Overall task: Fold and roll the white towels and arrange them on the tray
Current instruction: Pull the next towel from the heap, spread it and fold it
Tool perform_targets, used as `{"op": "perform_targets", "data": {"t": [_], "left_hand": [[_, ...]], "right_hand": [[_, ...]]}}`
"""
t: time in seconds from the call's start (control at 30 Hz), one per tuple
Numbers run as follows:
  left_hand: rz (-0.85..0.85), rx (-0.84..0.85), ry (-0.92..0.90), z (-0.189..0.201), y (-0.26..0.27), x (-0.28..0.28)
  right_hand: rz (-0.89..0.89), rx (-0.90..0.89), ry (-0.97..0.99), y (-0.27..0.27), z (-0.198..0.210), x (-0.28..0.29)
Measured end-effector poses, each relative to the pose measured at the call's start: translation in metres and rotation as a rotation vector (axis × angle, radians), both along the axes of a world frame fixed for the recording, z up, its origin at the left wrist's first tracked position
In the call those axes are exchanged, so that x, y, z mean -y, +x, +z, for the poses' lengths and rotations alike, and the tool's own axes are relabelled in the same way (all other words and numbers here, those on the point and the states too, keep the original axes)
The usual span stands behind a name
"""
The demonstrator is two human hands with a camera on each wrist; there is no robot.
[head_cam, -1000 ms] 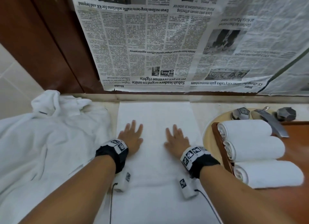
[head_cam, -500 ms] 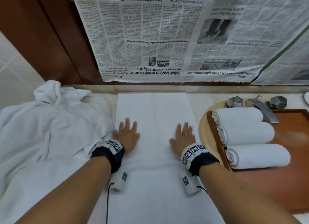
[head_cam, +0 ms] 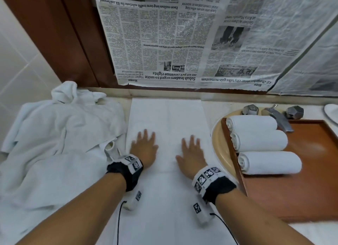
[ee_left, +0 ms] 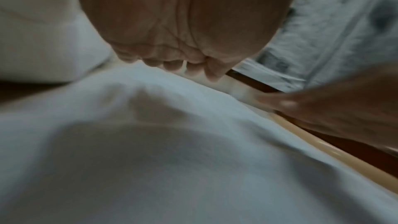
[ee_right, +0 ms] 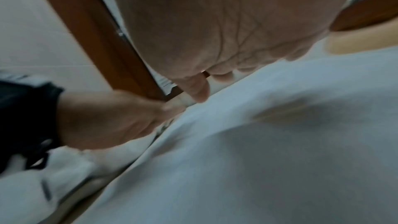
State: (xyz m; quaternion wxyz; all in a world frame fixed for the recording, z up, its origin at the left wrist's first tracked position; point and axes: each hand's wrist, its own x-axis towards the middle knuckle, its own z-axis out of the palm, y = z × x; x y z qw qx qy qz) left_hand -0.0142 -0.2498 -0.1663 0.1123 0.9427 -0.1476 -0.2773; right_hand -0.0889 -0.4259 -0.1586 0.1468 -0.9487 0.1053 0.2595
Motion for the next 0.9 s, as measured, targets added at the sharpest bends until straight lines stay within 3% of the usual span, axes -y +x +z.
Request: {"op": "perform_targets", "data": {"t": [0.07, 0.13, 0.27, 0.37, 0.43, 0.53, 0.63, 0.7, 0.8, 0.9], "left_hand": [[-0.134, -0.167, -0.117, 0.005, -0.032, 0.012], [-0.150, -0.287, -0.116, -0.008, -0.045, 0.005], [0.137, -0.105, 0.024, -0.020, -0.036, -0.019], [0.058, -0.062, -0.113, 0.001, -0.059, -0.001], [-0.069, -0.203, -0.204, 0.009, -0.087, 0.014], [-0.102, -0.305, -0.087, -0.004, -0.101, 0.004], [0.141, -0.142, 0.129, -0.018, -0.087, -0.028], [0.189, -0.070, 0.181, -0.016, -0.091, -0.033], [0.070, -0.027, -0.002, 0.000, -0.131, -0.003], [-0.002, -0.269, -0.156, 0.011, -0.180, 0.015]], "right_hand": [[0.110, -0.105, 0.096, -0.012, -0.008, -0.010], [0.062, -0.164, 0.059, -0.023, -0.020, 0.001], [-0.192, -0.078, -0.078, -0.043, -0.019, 0.031], [-0.019, 0.060, -0.026, -0.060, -0.008, 0.015], [0.150, 0.023, 0.064, -0.073, -0.011, 0.002], [0.135, -0.100, 0.026, -0.084, -0.027, 0.013], [-0.111, -0.089, -0.060, -0.090, -0.026, 0.040], [-0.163, -0.032, -0.069, -0.095, -0.018, 0.043], [0.012, 0.064, 0.071, -0.107, -0.011, 0.022], [0.253, -0.068, 0.129, -0.127, -0.025, 0.010]]}}
